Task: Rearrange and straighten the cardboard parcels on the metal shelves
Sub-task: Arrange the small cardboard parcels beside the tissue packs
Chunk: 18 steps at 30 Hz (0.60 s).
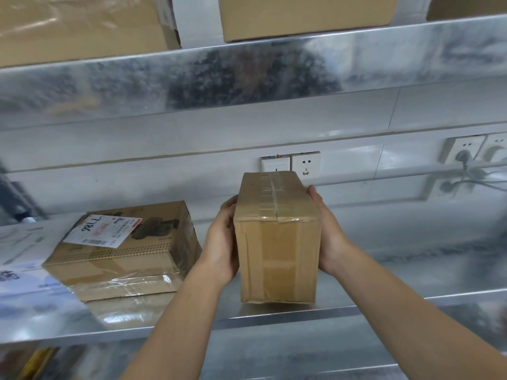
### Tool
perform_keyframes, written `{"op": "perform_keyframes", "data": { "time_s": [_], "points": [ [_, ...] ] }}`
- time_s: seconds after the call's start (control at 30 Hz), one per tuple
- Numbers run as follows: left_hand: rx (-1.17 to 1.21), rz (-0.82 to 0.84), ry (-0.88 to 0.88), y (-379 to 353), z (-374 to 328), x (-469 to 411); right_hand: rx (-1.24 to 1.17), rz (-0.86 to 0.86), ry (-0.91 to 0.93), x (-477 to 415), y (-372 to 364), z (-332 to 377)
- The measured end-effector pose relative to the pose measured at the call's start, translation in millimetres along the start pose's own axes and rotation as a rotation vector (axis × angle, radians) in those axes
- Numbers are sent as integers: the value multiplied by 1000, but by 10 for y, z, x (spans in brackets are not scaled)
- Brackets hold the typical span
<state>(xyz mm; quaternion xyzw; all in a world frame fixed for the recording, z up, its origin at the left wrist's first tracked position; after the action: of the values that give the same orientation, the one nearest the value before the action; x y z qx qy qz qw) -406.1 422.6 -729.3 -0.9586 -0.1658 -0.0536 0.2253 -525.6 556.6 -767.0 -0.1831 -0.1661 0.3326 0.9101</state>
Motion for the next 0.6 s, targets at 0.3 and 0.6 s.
{"op": "perform_keyframes", "data": {
  "time_s": [0.3, 0.6],
  "points": [
    [-62, -9, -10, -46, 38, 23, 53, -13, -3, 105, -147, 15],
    [-100, -22, -91, 78, -183, -35, 361, 99, 39, 208, -139, 307]
  ]
}}
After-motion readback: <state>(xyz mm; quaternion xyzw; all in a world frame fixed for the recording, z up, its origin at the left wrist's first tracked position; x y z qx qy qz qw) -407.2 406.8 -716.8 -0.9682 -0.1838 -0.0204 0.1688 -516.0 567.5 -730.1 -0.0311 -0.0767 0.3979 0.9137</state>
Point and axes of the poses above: each hand's wrist, its own x-axis away from the middle knuckle, its own y-axis out of the back of the hand, z = x × y, the point moved 3 cm from there along -x, towards the middle knuckle, and after that the axes turned 11 degrees about z, right-handed, at the moved point
